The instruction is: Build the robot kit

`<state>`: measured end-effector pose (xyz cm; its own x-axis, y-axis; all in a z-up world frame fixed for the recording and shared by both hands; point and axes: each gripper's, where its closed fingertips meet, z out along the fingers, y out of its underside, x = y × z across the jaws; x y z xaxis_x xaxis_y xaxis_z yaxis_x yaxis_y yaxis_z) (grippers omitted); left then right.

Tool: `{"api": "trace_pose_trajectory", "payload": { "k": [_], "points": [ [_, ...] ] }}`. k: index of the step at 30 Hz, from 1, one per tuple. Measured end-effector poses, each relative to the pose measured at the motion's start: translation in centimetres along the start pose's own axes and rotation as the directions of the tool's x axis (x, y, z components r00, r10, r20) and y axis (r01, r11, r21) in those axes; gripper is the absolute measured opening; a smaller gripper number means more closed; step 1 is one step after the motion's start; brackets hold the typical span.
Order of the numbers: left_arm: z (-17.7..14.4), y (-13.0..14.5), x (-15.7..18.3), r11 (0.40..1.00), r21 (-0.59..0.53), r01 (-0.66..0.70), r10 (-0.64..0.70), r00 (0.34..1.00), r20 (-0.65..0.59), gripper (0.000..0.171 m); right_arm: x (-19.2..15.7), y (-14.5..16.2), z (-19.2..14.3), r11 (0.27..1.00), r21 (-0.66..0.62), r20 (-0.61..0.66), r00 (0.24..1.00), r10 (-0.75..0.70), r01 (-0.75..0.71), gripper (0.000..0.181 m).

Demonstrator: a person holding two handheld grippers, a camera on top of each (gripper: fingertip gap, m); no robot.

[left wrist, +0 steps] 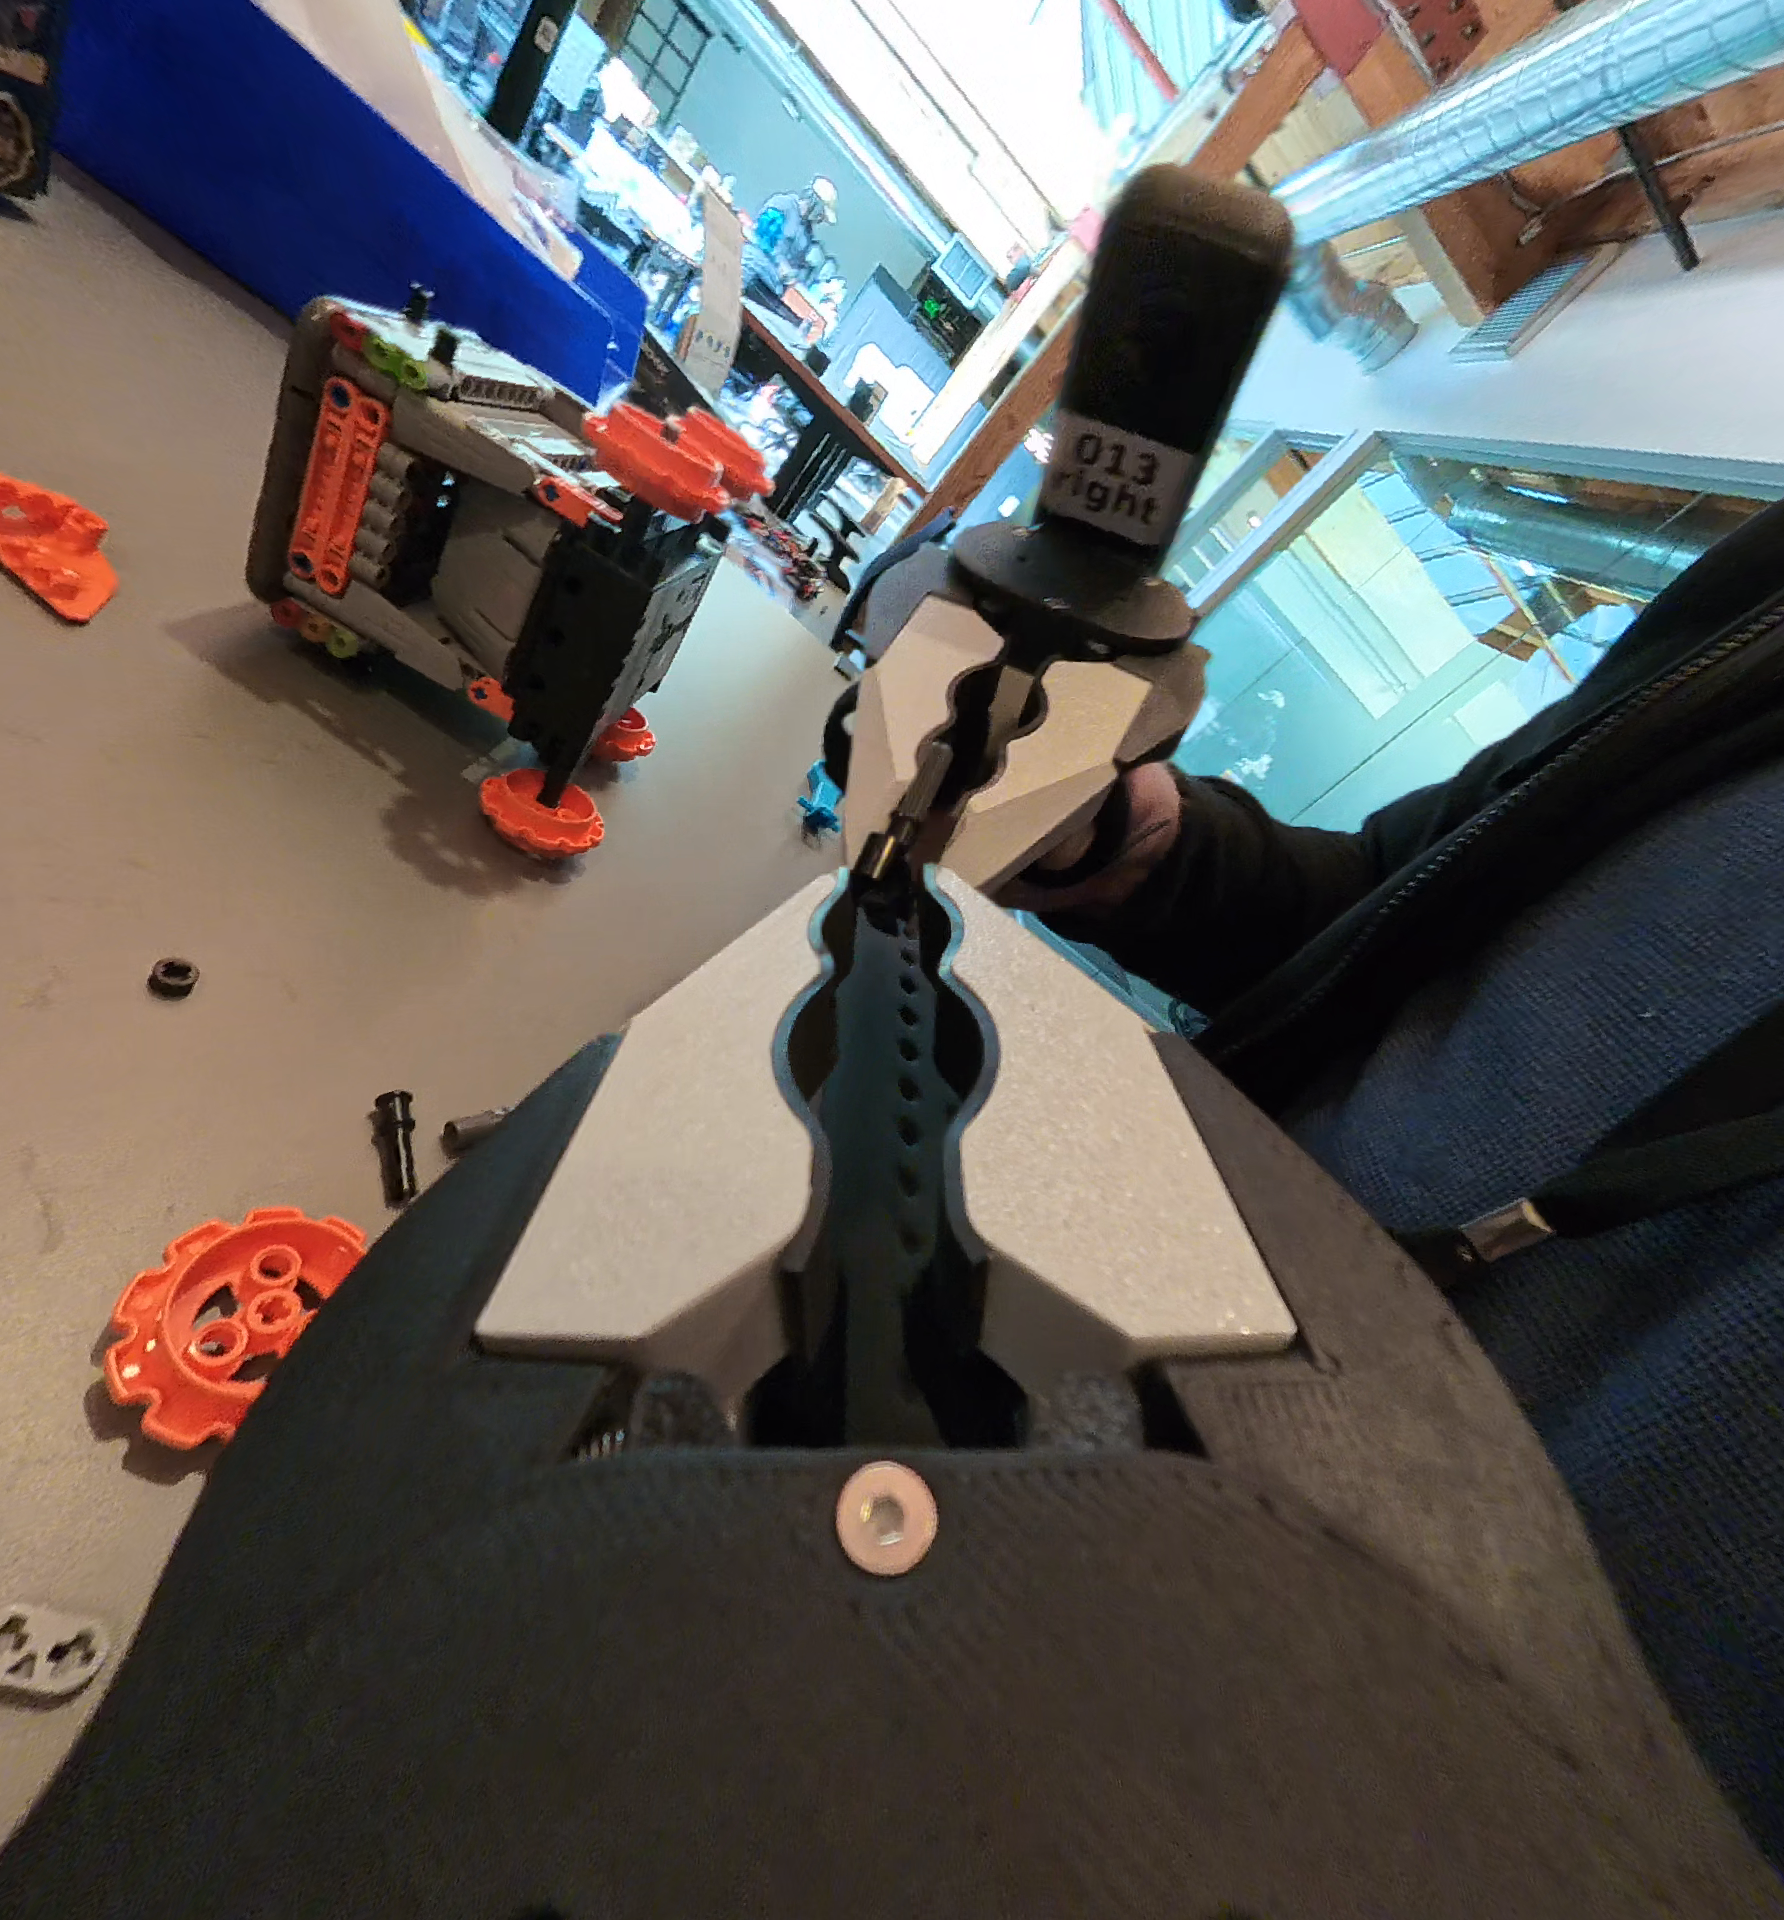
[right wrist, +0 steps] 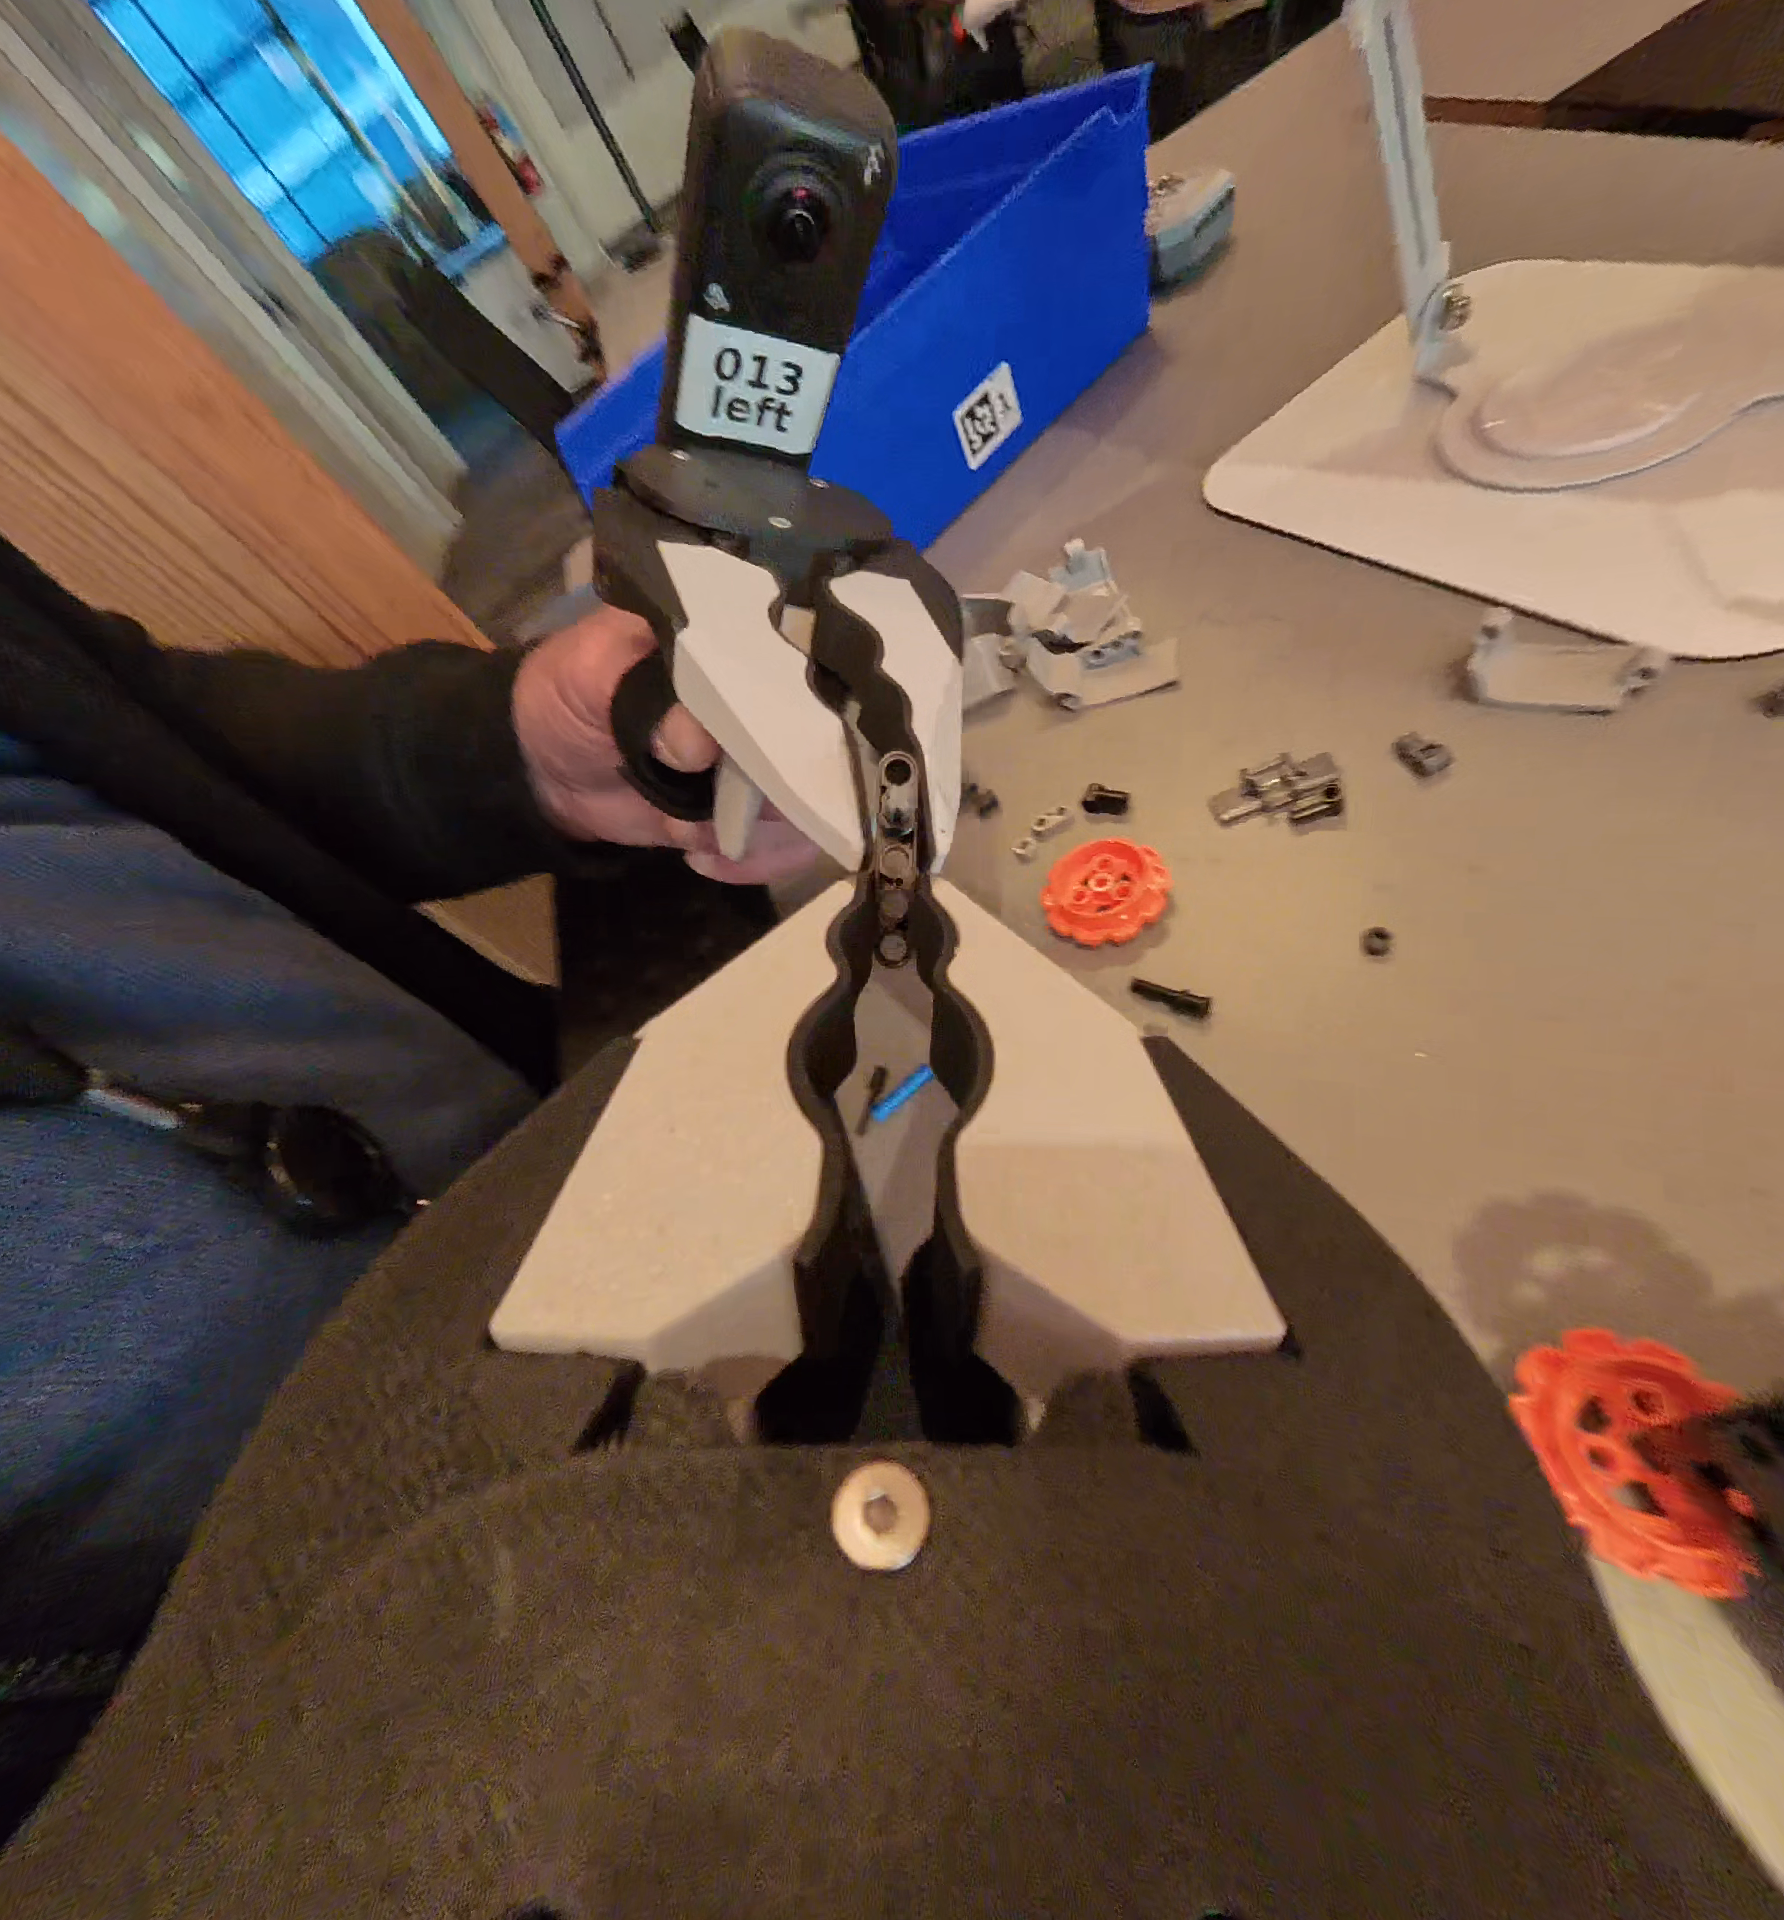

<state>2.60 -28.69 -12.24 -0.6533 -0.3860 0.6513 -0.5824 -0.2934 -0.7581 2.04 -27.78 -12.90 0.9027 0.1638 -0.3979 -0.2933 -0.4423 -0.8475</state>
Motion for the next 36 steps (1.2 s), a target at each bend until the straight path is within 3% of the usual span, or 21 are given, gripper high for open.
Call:
{"api": "trace_pose_trajectory", "payload": {
  "k": [6, 10, 15, 20, 28, 30, 32, 34, 36],
  "points": [
    [0.4, -0.1, 0.3, 1.0, 0.001, 0.029, -0.029, 0.999, -0.043, 0.008, -0.2, 0.0, -0.4, 0.989, 0.037, 0.084, 0.986, 0.141, -0.145, 0.005],
    [0.9, 0.1, -0.5, 0.998, -0.015, 0.056, -0.057, 0.998, -0.024, 0.008, 0.5, 0.7, -0.8, 0.99, 0.029, 0.022, 0.99, 0.141, -0.141, 0.011],
    [1.5, 0.6, -2.0, 0.987, -0.057, 0.151, -0.151, 0.988, -0.006, 0.007, 2.0, 2.2, -2.1, 0.994, -0.085, -0.195, 0.978, -0.08, 0.065, 0.017],
    [2.9, 2.3, -2.6, 0.968, -0.195, 0.157, -0.156, 0.988, 0.017, 0.007, 2.9, 3.2, -3.4, 0.914, -0.253, -0.31, 0.868, -0.388, 0.318, 0.013],
    [4.4, 4.6, -3.1, 0.906, -0.386, 0.175, -0.175, 0.984, 0.035, 0.007, 4.0, 4.7, -4.1, 0.674, -0.489, -0.238, 0.659, -0.714, 0.553, 0.019],
    [4.8, 4.8, -3.1, 0.894, -0.407, 0.187, -0.193, 0.981, 0.025, 0.007, 3.9, 5.7, -3.7, 0.635, -0.511, -0.175, 0.653, -0.737, 0.58, 0.019],
    [5.1, 5.5, -3.3, 0.874, -0.444, 0.2, -0.207, 0.978, 0.032, 0.007, 3.8, 6.0, -3.2, 0.621, -0.507, -0.15, 0.649, -0.746, 0.597, 0.005],
    [5.3, 6.0, -3.8, 0.865, -0.462, 0.196, -0.197, 0.979, 0.048, 0.007, 4.2, 6.6, -3.0, 0.604, -0.532, -0.128, 0.649, -0.75, 0.593, 0.004],
    [5.3, 6.4, -4.0, 0.86, -0.471, 0.198, -0.197, 0.979, 0.052, 0.007, 4.3, 7.0, -2.9, 0.637, -0.524, -0.108, 0.698, -0.708, 0.565, 0.002]
  ]
}}
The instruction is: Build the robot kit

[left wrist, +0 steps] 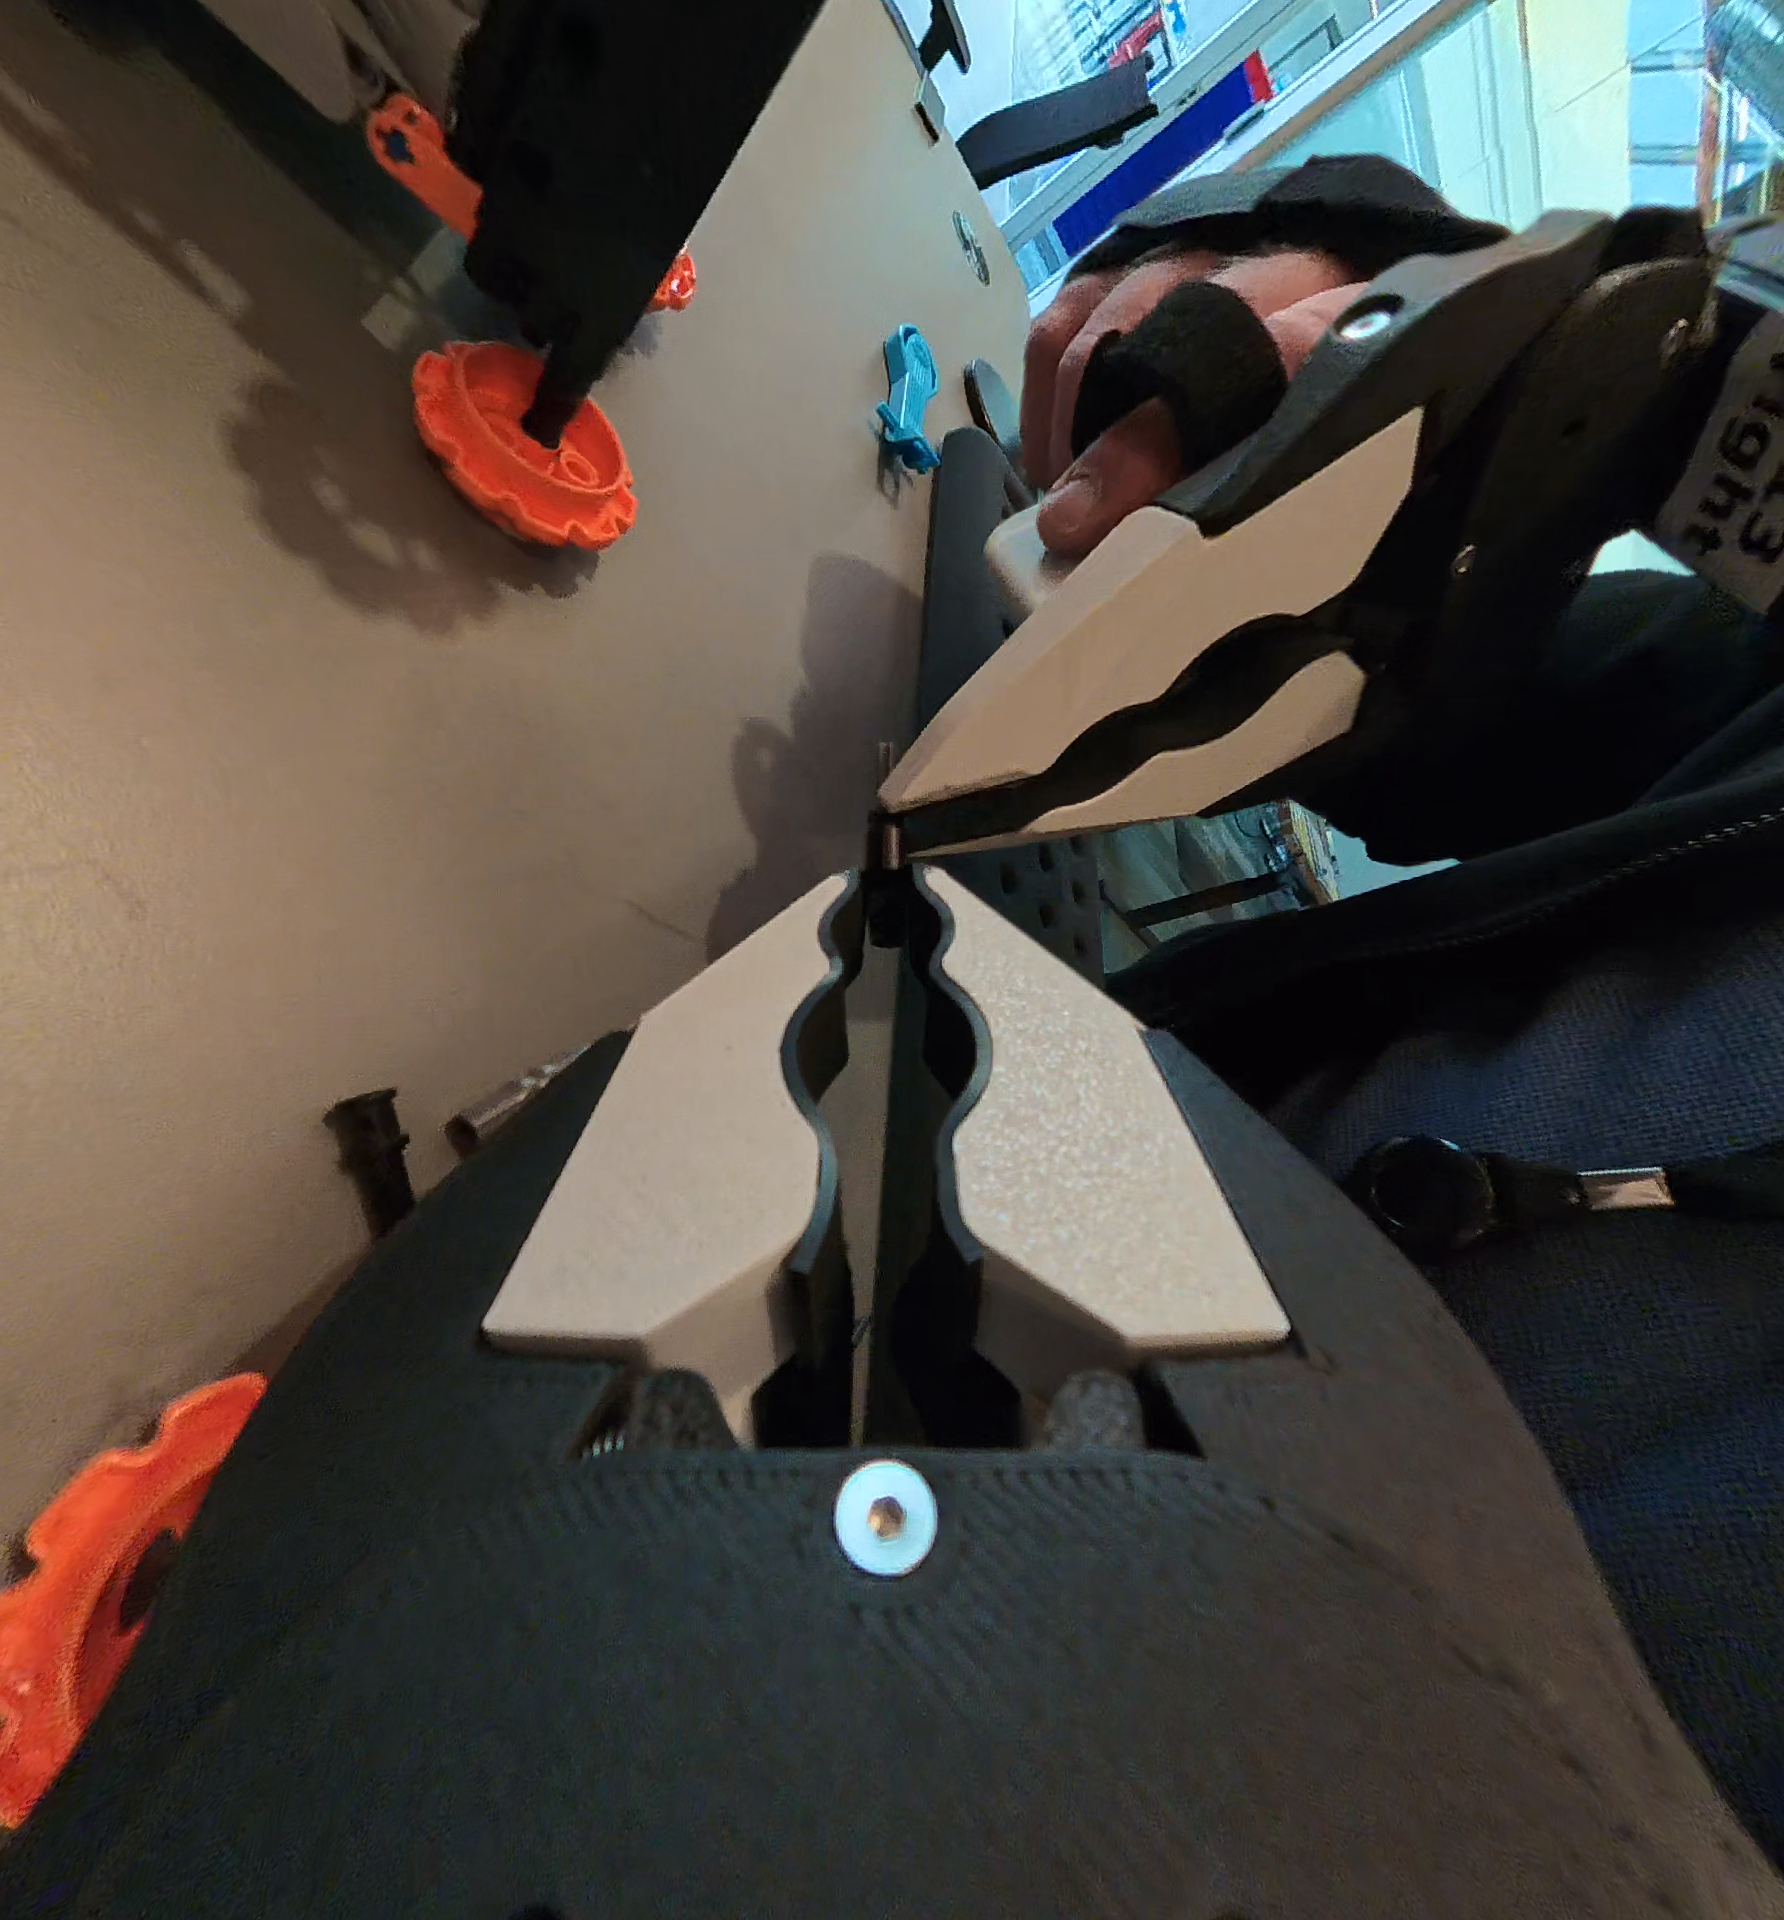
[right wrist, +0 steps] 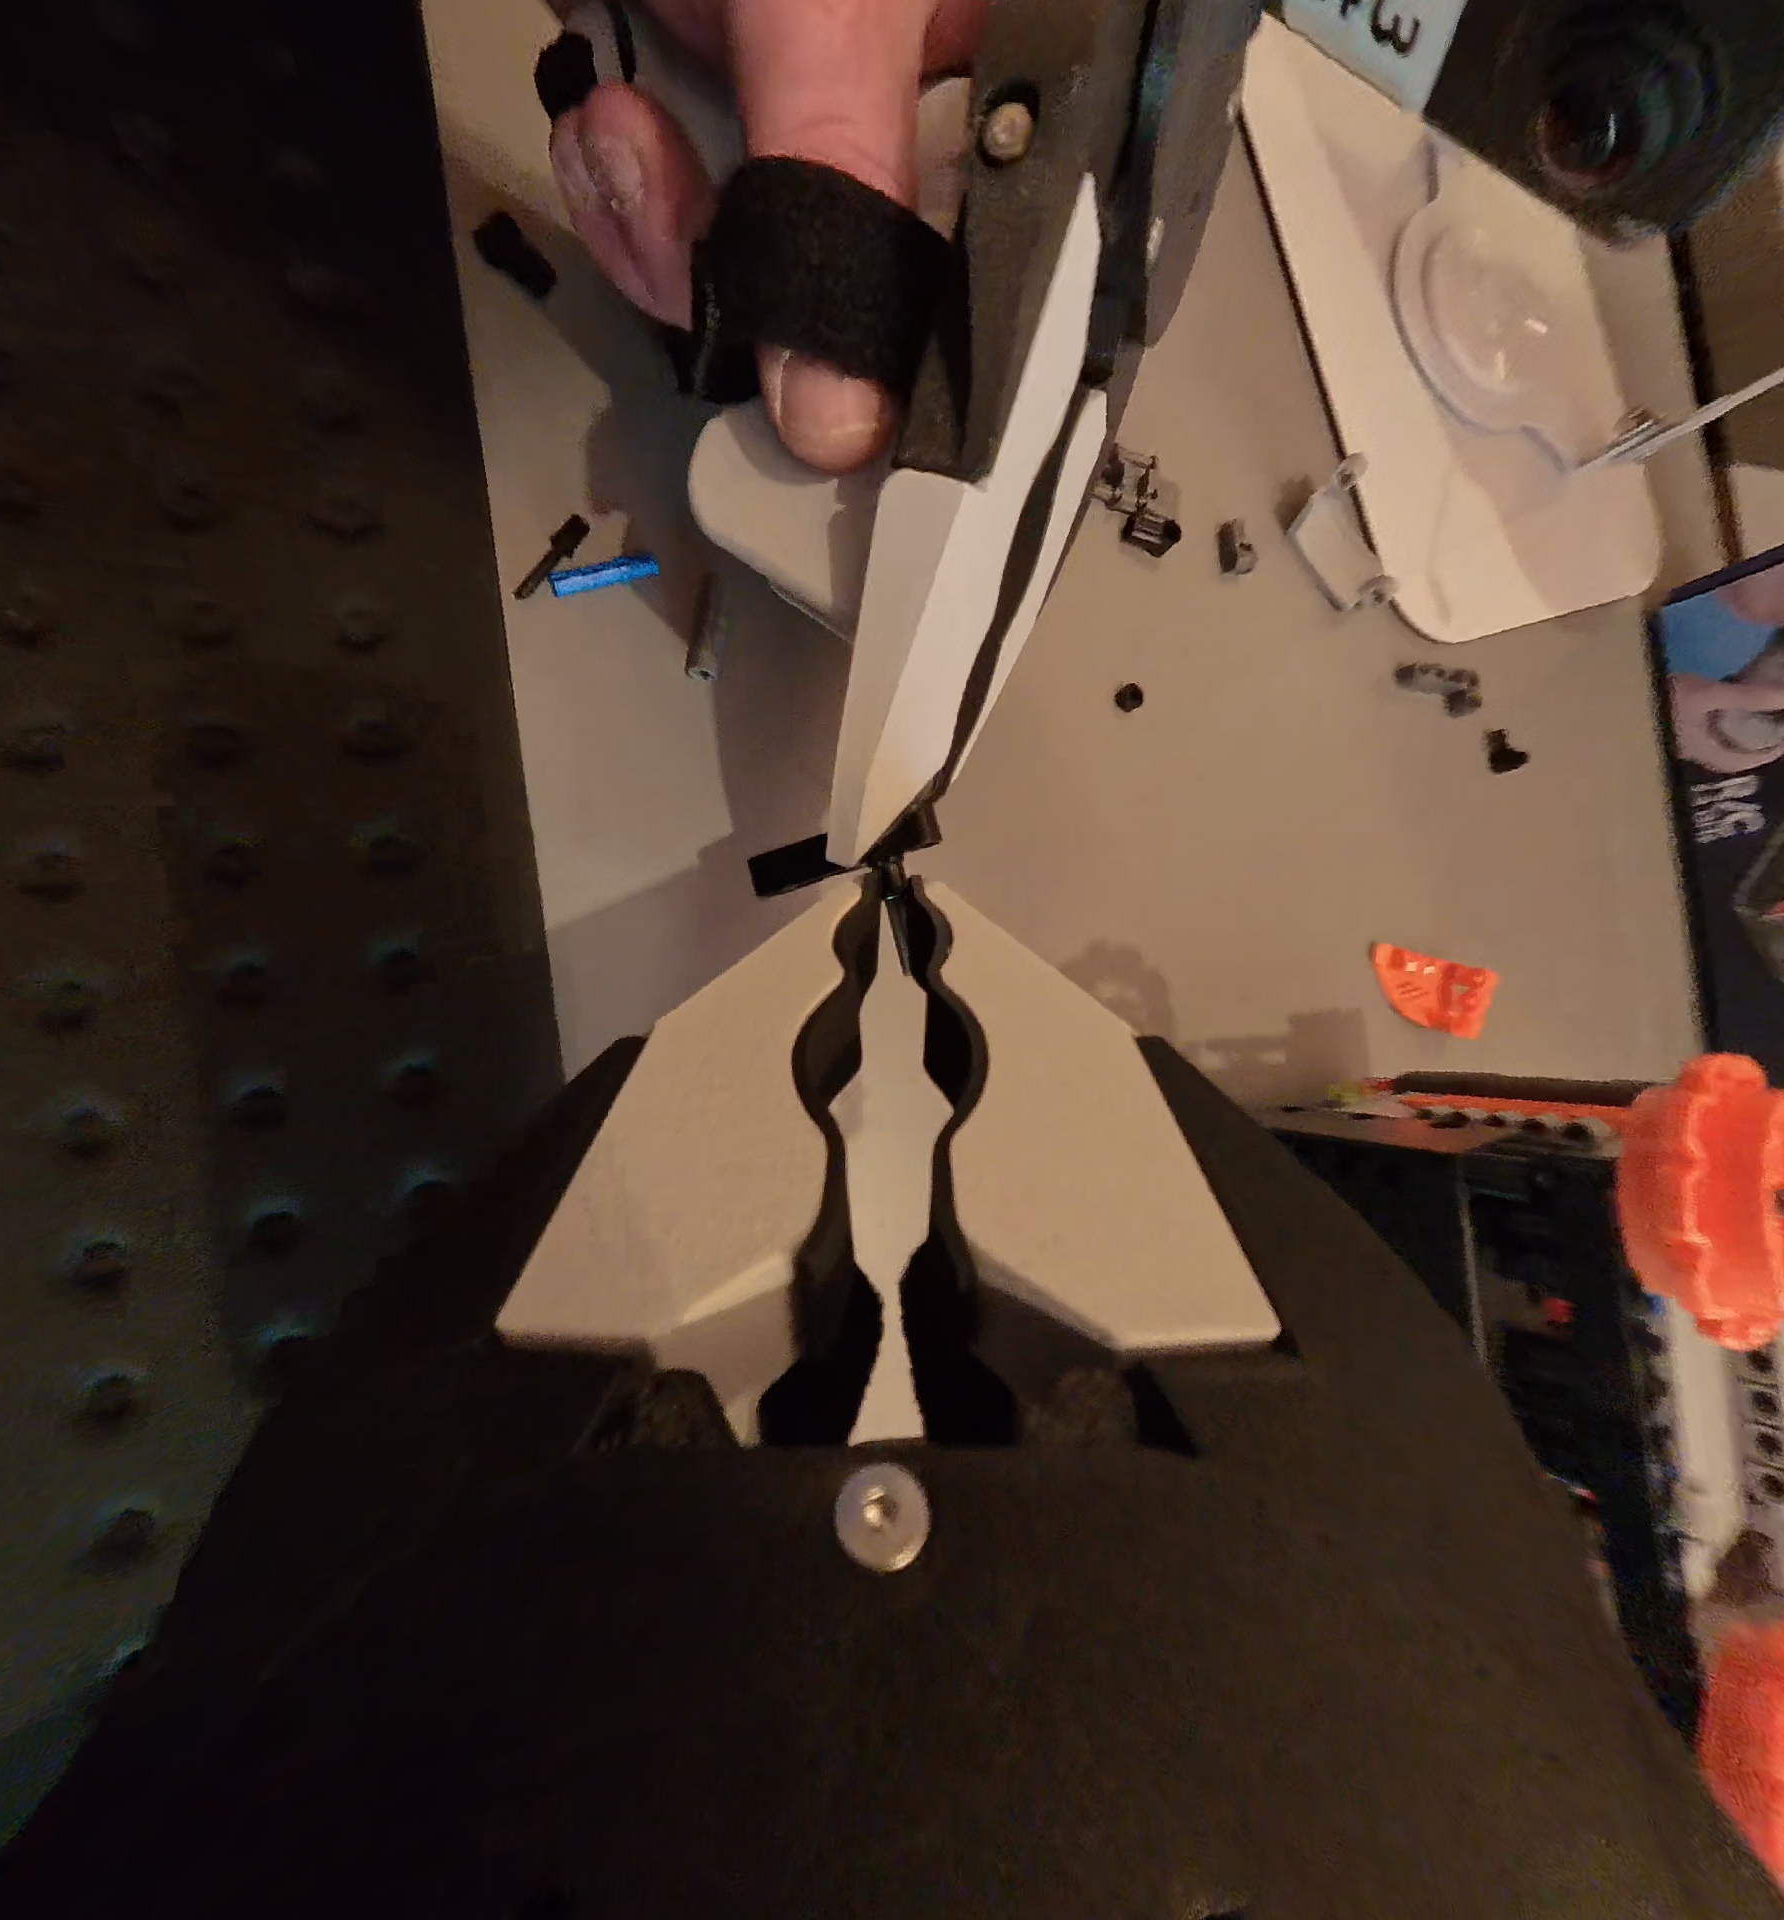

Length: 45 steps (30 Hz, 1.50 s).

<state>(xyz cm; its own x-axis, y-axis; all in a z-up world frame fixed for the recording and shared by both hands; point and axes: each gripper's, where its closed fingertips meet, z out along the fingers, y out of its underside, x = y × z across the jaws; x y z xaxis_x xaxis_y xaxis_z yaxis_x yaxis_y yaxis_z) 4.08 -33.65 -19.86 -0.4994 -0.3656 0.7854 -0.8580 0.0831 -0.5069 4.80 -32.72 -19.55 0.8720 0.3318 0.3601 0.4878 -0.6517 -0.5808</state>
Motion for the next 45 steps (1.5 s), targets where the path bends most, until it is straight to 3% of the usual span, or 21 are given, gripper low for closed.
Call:
{"api": "trace_pose_trajectory", "payload": {
  "k": [3, 5, 10, 15, 17, 21, 23, 25, 27, 32, 38, 45],
  "points": [
    [-1.6, -0.2, -0.2, 0.999, 0.045, -0.029, 0.026, 0.998, 0.058, 0.019, -0.1, 1.0, 0.5, 0.994, -0.018, 0.072, 0.991, 0.112, -0.111, 0.002],
    [-3.5, 0.3, -0.4, 0.994, 0.043, -0.096, 0.089, 0.986, 0.143, 0.018, 0.0, 1.9, 0.8, 0.987, -0.044, 0.091, 0.983, 0.16, -0.157, 0.001],
    [-7.9, 2.5, -3.0, 0.968, -0.085, -0.234, 0.248, 0.865, 0.436, 0.012, -0.8, 3.5, 2.1, 0.959, -0.126, 0.148, 0.951, 0.27, -0.253, 0.002],
    [-9.3, 3.1, -4.0, 0.946, -0.132, -0.295, 0.317, 0.77, 0.553, 0.01, -0.8, 3.3, 2.1, 0.957, -0.103, 0.167, 0.943, 0.287, -0.273, 0.002],
    [-8.8, 2.7, -3.9, 0.93, -0.142, -0.338, 0.357, 0.746, 0.562, 0.009, -1.4, 2.9, 1.7, 0.95, -0.086, 0.224, 0.924, 0.311, -0.299, 0.0],
    [-8.1, 2.5, -4.8, 0.88, -0.277, -0.386, 0.473, 0.66, 0.583, 0.01, -1.3, 1.0, -0.2, 0.922, -0.04, 0.319, 0.87, 0.377, -0.385, 0.0],
    [-8.8, 2.4, -4.5, 0.873, -0.292, -0.391, 0.486, 0.651, 0.583, 0.007, -0.9, 0.1, -1.2, 0.896, -0.016, 0.378, 0.827, 0.416, -0.444, 0.0],
    [-9.6, 3.5, -3.4, 0.888, -0.274, -0.369, 0.46, 0.704, 0.541, 0.005, 0.0, 1.2, -1.2, 0.913, -0.036, 0.307, 0.865, 0.396, -0.405, 0.0],
    [-10.7, 5.4, -3.1, 0.894, -0.308, -0.324, 0.445, 0.715, 0.538, 0.009, 0.2, 2.7, -0.8, 0.926, -0.089, 0.228, 0.898, 0.377, -0.366, 0.005],
    [-10.4, 9.3, -3.2, 0.877, -0.39, -0.28, 0.461, 0.716, 0.524, 0.013, -1.5, 4.5, -0.5, 0.903, -0.149, 0.163, 0.89, 0.425, -0.404, 0.015],
    [-10.1, 9.2, -3.4, 0.862, -0.384, -0.331, 0.503, 0.654, 0.565, 0.012, -2.6, 4.1, 0.5, 0.84, -0.14, 0.092, 0.838, 0.539, -0.525, 0.026],
    [-10.0, 9.2, -3.3, 0.866, -0.364, -0.343, 0.499, 0.64, 0.584, 0.016, -2.3, 4.3, 1.4, 0.826, -0.155, 0.043, 0.831, 0.554, -0.543, 0.011]
  ]
}}
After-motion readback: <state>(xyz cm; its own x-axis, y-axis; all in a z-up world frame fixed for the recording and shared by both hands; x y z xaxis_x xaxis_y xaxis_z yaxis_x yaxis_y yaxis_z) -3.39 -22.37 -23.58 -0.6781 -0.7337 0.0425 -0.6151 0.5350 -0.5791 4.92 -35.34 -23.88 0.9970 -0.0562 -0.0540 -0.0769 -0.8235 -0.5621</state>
